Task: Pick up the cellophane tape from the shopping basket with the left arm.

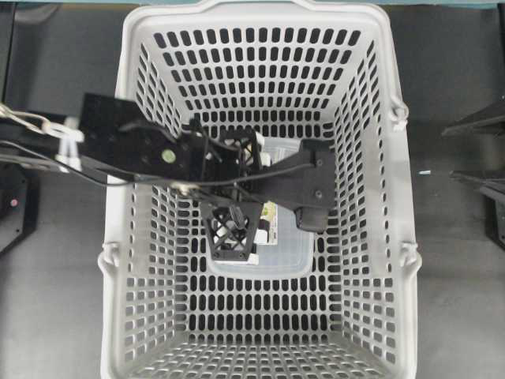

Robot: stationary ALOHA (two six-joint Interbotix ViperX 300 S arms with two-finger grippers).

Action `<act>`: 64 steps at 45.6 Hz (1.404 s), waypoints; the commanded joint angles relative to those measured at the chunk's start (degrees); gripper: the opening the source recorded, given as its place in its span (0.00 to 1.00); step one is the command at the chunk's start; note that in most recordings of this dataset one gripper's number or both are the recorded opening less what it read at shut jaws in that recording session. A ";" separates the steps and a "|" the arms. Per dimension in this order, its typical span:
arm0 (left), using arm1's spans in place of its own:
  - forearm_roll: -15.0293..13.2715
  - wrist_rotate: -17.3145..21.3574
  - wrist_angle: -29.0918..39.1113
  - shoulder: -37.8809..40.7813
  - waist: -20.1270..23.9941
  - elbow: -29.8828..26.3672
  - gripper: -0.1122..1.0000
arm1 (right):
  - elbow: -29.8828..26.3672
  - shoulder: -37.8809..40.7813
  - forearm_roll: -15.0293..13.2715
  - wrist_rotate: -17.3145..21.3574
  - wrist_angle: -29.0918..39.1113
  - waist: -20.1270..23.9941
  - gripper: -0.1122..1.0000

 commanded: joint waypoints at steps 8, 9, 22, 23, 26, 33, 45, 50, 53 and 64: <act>0.18 -0.53 13.80 -3.16 -1.23 -15.12 0.55 | -0.26 -0.26 0.09 0.00 -0.62 0.09 0.67; 0.18 -0.53 14.77 -3.16 -1.32 -16.17 0.55 | -0.26 -0.35 0.09 0.00 -0.70 0.09 0.67; 0.18 -0.26 19.95 -2.20 -1.49 -19.69 0.55 | -0.35 -0.53 0.09 0.09 -0.62 0.09 0.67; 0.26 -0.26 19.95 -2.11 -1.49 -19.69 0.55 | -0.35 -0.53 0.09 0.09 -0.70 0.09 0.67; 0.26 -0.26 20.04 -2.11 -1.49 -19.60 0.55 | -0.35 -0.53 0.09 0.09 -0.70 0.09 0.67; 0.26 -0.26 20.04 -1.93 -1.49 -19.95 0.55 | -0.35 -0.53 0.09 0.09 -0.62 0.09 0.67; 0.18 -0.35 19.86 -1.76 -1.58 -20.04 0.55 | -0.26 -0.62 0.09 0.09 -1.23 0.09 0.67; 0.18 -0.35 19.78 -1.67 -1.58 -20.13 0.55 | -0.35 -0.62 0.09 0.09 -1.49 0.09 0.67; 0.26 -0.35 19.78 -1.67 -1.58 -20.13 0.55 | -0.26 -0.62 0.09 0.09 -1.49 0.09 0.67; 0.26 -0.18 19.78 -1.67 -1.58 -20.13 0.55 | -0.18 -0.62 0.09 0.09 -1.49 0.09 0.67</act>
